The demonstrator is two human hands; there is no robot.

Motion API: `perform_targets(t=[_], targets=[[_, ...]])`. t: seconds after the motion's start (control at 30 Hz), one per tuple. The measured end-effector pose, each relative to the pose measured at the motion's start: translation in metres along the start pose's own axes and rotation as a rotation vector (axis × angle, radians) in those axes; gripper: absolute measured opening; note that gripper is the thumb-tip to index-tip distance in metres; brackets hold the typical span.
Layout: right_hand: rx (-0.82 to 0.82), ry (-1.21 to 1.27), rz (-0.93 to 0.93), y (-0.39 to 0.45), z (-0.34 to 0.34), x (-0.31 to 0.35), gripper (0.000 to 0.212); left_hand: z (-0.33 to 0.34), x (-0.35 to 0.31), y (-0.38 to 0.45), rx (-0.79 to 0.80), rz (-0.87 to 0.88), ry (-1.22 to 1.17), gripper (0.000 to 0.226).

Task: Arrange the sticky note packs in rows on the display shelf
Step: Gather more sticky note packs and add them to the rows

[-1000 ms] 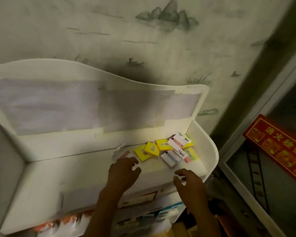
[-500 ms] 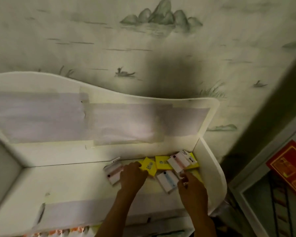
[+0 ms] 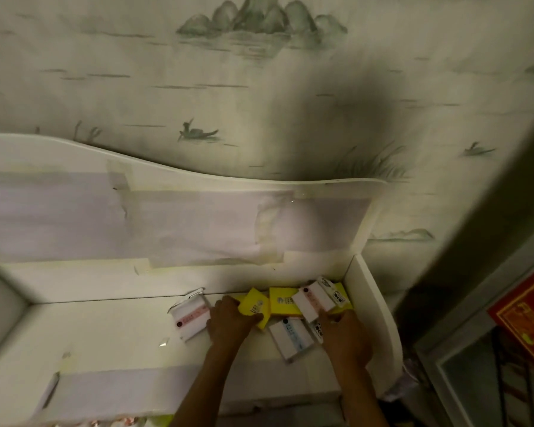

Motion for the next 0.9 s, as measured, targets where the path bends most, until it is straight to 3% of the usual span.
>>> perform_targets(t=[0.23, 0.37, 0.47, 0.8, 0.9], targets=[[0.025, 0.038, 0.034, 0.009, 0.018, 0.002, 0.054, -0.004, 0.01, 0.008, 0.011, -0.038, -0.396, 0.048], [0.021, 0.097, 0.095, 0.012, 0.019, 0.004, 0.053, -0.017, 0.018, 0.005, 0.091, -0.084, -0.655, 0.022], [0.008, 0.137, 0.119, 0.016, 0.023, -0.001, 0.055, -0.029, 0.017, -0.001, 0.2, -0.112, -0.848, 0.016], [0.016, 0.241, 0.131, 0.016, 0.021, -0.012, 0.042, -0.037, 0.031, -0.015, 0.243, -0.042, -0.818, 0.042], [0.0, 0.312, 0.103, 0.013, 0.017, -0.014, 0.031, -0.038, 0.032, -0.024, 0.206, -0.07, -0.92, 0.033]])
Point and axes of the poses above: each hand's wrist, its own y-axis towards the middle knuckle, its own z-axis out of the palm, x = y × z, the point moved 1 cm from there along y, towards the middle knuckle, and after that the axes turned 5 degrees about y, right-handed, at the moved point
